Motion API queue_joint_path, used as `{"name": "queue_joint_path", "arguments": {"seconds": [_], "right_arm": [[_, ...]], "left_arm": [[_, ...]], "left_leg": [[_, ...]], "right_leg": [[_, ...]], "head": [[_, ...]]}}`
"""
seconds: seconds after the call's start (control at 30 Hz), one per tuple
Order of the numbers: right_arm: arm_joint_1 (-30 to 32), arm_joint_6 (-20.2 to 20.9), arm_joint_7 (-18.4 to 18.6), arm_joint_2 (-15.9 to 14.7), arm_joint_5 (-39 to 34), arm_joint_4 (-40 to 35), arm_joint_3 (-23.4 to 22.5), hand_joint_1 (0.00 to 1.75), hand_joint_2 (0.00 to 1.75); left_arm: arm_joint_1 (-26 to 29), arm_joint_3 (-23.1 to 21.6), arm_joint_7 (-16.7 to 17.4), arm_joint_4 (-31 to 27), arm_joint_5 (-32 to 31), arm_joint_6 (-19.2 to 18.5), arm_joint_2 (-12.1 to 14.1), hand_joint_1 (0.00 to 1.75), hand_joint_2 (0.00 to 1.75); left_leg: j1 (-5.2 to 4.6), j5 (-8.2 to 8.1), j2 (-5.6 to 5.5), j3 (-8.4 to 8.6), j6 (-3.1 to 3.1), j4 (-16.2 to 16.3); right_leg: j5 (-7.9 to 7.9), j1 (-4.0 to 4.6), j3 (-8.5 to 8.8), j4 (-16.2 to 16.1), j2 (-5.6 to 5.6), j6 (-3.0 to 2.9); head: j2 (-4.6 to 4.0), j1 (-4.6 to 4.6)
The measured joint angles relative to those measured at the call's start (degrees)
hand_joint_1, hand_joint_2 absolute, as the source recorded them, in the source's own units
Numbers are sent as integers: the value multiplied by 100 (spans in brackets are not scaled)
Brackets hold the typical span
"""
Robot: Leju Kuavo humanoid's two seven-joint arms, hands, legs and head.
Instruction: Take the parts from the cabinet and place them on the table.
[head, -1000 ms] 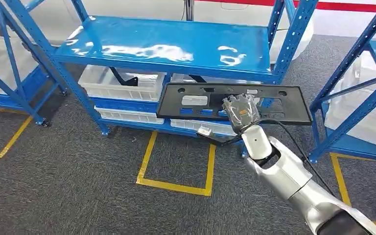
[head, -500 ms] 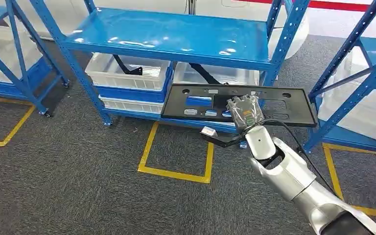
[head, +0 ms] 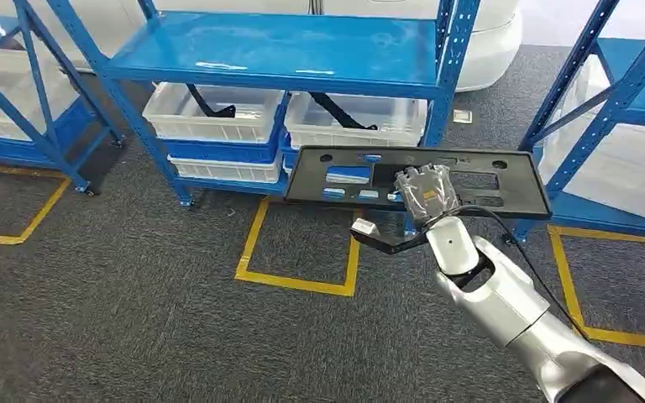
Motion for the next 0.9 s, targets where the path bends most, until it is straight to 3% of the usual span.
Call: {"name": "queue_joint_path", "arguments": {"seconds": [0.03, 0.07, 0.1, 0.13, 0.17, 0.2, 0.23, 0.27, 0.33, 0.37, 0.4, 0.43, 0.47, 0.53, 0.57, 0.6, 0.67, 0.7, 0.73, 0.77, 0.87, 0.9], "right_arm": [[8, 0, 0, -4, 2, -7, 0, 175, 175], [17, 2, 4, -7, 2, -7, 0, 175, 175], [26, 7, 7, -11, 2, -13, 0, 175, 175], [26, 13, 9, -13, 2, -26, 0, 175, 175], [19, 15, 22, -17, 7, -55, -2, 175, 175], [11, 18, 31, -28, 11, -79, -9, 175, 175], [6, 20, 41, -41, 11, -92, -17, 175, 175], [-3, 44, 59, -63, 11, -107, -22, 175, 175], [13, 72, 66, -70, 11, -144, -22, 175, 175], [13, 81, 68, -70, 11, -175, -22, 175, 175], [28, 87, 82, -95, 15, -194, -35, 175, 175], [27, 98, 85, -96, 15, -216, -37, 175, 175], [30, 114, 85, -122, 20, -251, -35, 175, 175], [88, 127, 85, -168, 17, -254, -35, 175, 175], [125, 133, 85, -181, 17, -256, -35, 175, 175], [144, 136, 85, -188, 18, -258, -35, 175, 175], [143, 138, 85, -190, 17, -273, -35, 175, 175], [137, 138, 85, -197, 20, -291, -37, 175, 175], [157, 140, 85, -234, 20, -304, -37, 175, 175], [133, 155, 83, -245, 20, -317, -37, 175, 175], [145, 168, 85, -262, 15, -367, -37, 175, 175], [142, 170, 87, -262, 18, -369, -39, 175, 175]], "left_arm": [[-6, 2, 2, 0, 2, -2, 0, 0, 175], [-8, 7, 2, 0, 2, -4, -2, 0, 175], [7, 7, 2, 0, 0, -9, -2, 0, 175], [17, 7, 2, -2, -2, -13, -2, 0, 175], [41, 7, 11, 0, -7, -15, 0, 0, 175], [51, 7, 17, 0, -9, -13, 9, 0, 175], [51, 4, 17, 0, -20, -13, 35, 0, 175], [54, 4, 17, 0, -24, -11, 33, 0, 175], [75, 4, 20, 0, -46, -9, 28, 0, 175], [90, 4, 20, -2, -50, -4, 28, 0, 175], [103, 7, 22, 0, -57, -2, 28, 0, 175], [100, 4, 26, 0, -66, 4, 28, 0, 175], [102, 7, 26, 0, -72, 11, 26, 0, 175], [112, 7, 26, -2, -77, 11, 4, 0, 175], [114, 7, 26, -4, -77, 11, -9, 0, 175], [114, 7, 26, -4, -76, 11, -9, 0, 175], [107, 7, 28, -4, -79, 11, -15, 0, 175], [103, 7, 26, -4, -85, 13, -20, 0, 175], [102, 7, 28, -2, -103, 26, -13, 0, 175], [70, 7, 31, -4, -116, 37, -13, 0, 175], [96, 9, 29, -4, -157, 63, -22, 0, 175], [88, 9, 28, -4, -162, 68, -20, 0, 175]], "left_leg": [[-5, -94, 0, -54, 8, 322], [-16, -68, 0, -27, 23, 446], [-46, 92, 0, 233, 80, 218], [-72, 220, 6, 494, 133, -140], [-127, 405, 48, 1011, 255, -933], [-212, 412, 202, 1337, 389, -1481], [-227, 286, 313, 1447, 440, -1665], [-285, 366, 327, 1460, 419, -1755], [-316, 425, 258, 1427, 477, -1807], [-298, 516, 198, 1446, 510, -1927], [-227, 605, 173, 1498, 450, -2017], [-199, 638, 111, 1472, 468, -2043], [-178, 669, 66, 1439, 473, -2037], [-154, 693, -52, 1416, 456, -2028], [-138, 699, -122, 1399, 446, -2013], [-123, 701, -163, 1396, 441, -2004], [-80, 677, -301, 1393, 408, -1947], [-60, 644, -355, 1388, 362, -1893], [-49, 604, -409, 1340, 297, -1845], [-75, 593, -453, 1235, 276, -1747], [-28, 653, -619, 1115, 183, -1737], [-28, 630, -666, 1085, 166, -1720]], "right_leg": [[31, 20, -46, 3, -23, -8], [57, 40, -87, 4, -57, -16], [94, 77, -130, 6, -104, -27], [108, 99, -145, 5, -130, -33], [127, 129, -148, 5, -173, -41], [138, 117, -148, 2, -216, -49], [155, 126, -155, -5, -254, -27], [196, 90, -157, -25, -332, -5], [241, 53, -160, -56, -425, 48], [276, 81, -135, -102, -466, 85], [193, 65, -180, -36, -252, 121], [53, 60, -261, 128, -73, 150], [-277, 48, -492, 697, 56, 199], [-624, 15, -868, 1596, 75, 267], [-650, 1, -960, 1813, 74, 288], [-561, -14, -916, 1725, 74, 306], [-52, -73, -430, 818, 90, 359], [189, -106, -160, 289, 151, 389], [86, -157, 2, -28, 506, 425], [100, -169, 13, -115, 574, 387], [82, -113, -75, -18, 385, 267], [99, -151, -77, -42, 313, 217]], "head": [[0, 0], [0, 0], [0, 0], [0, 0], [0, 0], [0, 2], [0, 2], [0, 2], [0, 2], [0, 2], [0, 4], [0, 4], [0, 4], [0, 4], [0, 2], [0, 4], [0, 4], [0, 4], [-2, 4], [0, 2], [0, 0], [0, 4]]}}
